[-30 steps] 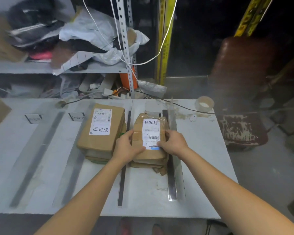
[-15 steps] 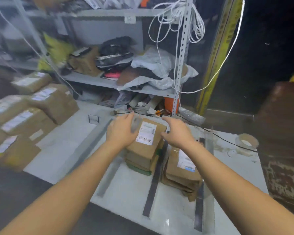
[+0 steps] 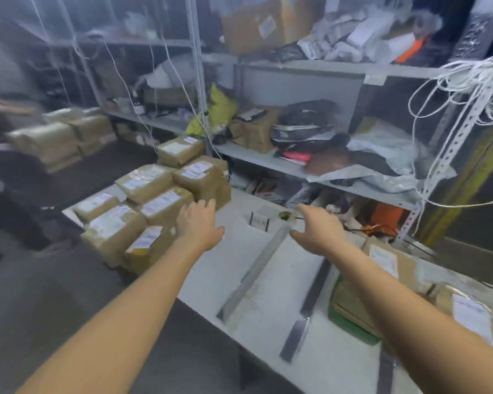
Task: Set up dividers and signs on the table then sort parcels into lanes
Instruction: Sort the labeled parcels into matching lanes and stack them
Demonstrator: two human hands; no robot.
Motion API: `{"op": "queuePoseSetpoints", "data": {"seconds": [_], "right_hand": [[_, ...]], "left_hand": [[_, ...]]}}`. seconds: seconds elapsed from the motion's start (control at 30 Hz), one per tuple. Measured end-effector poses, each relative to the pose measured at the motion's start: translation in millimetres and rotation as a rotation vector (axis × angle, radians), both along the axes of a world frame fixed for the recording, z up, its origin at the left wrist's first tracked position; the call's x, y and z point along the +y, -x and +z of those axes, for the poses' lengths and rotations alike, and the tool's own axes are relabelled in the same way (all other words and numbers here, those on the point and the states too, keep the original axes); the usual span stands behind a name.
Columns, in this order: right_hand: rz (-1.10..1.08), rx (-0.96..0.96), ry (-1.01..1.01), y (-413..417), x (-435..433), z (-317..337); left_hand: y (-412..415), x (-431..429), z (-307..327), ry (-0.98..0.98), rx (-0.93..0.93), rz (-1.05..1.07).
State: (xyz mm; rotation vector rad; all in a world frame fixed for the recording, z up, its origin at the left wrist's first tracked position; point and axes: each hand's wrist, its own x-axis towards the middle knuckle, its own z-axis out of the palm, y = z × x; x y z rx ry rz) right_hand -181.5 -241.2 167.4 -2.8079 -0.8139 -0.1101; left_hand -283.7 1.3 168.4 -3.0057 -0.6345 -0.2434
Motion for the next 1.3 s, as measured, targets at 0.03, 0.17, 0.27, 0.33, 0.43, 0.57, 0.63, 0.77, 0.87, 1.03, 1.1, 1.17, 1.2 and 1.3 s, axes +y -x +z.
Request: {"op": "queuePoseSetpoints", "data": {"seconds": [0.03,0.17,0.27,0.33,0.43,0.57,0.63,0.77,0.87,1.03,1.1,1.17,1.2,1.3], "right_hand": [[0.005,0.003,0.013,3.6,23.3,1.8],[0.008,0.022,0.031,12.6,105.2,5.3],[0.012,0.002,0.054,11.3,156.2,6.2],[0.013,0.007,0.057,5.5,187.1,4.6],[0.016,0.028,0.044,-11.4,228.8,-4.7],[0.022,0.043,-0.003,-45.6,285.6,-14.6],[0.014,0.084,-0.047,-66.0,313.9,-18.0],[-0.001,0.151,-0.093,-105.9,368.9,-20.5],[-0.033,0.165,-0.097,-132.6,404.5,-22.9],[-0.078,0.224,-0.085,-172.6,461.2,-32.6],[-0.107,0.263,-0.16,-187.0,488.3,-42.2],[-0.142,0.294,-0.269,-198.4,518.2,-51.3],[-0.165,0.308,-0.312,-203.1,533.0,-55.5],[-0.25,0.344,-0.385,-223.3,574.1,-65.9]], "left_hand": [[5.0,23.4,1.7,0.005,0.002,0.004],[17.2,104.7,6.4,-0.007,-0.003,0.005],[15.7,154.1,6.9,-0.023,-0.013,-0.011],[10.0,183.8,6.2,-0.033,-0.012,-0.016],[-7.0,225.9,1.5,-0.042,-0.024,-0.006],[-38.8,278.3,-4.8,0.003,-0.022,-0.004],[-57.8,302.7,-7.6,0.023,-0.018,-0.014],[-93.3,350.8,-8.5,0.185,-0.009,-0.019],[-122.5,386.9,-9.9,0.272,-0.036,-0.084],[-177.0,455.1,-25.7,0.261,0.069,-0.127],[-203.9,486.7,-36.5,0.289,0.065,-0.137],[-230.9,516.4,-48.6,0.37,0.046,-0.14],[-243.1,529.3,-54.9,0.433,0.032,-0.144],[-279.6,558.9,-72.6,0.642,-0.024,-0.172]]}}
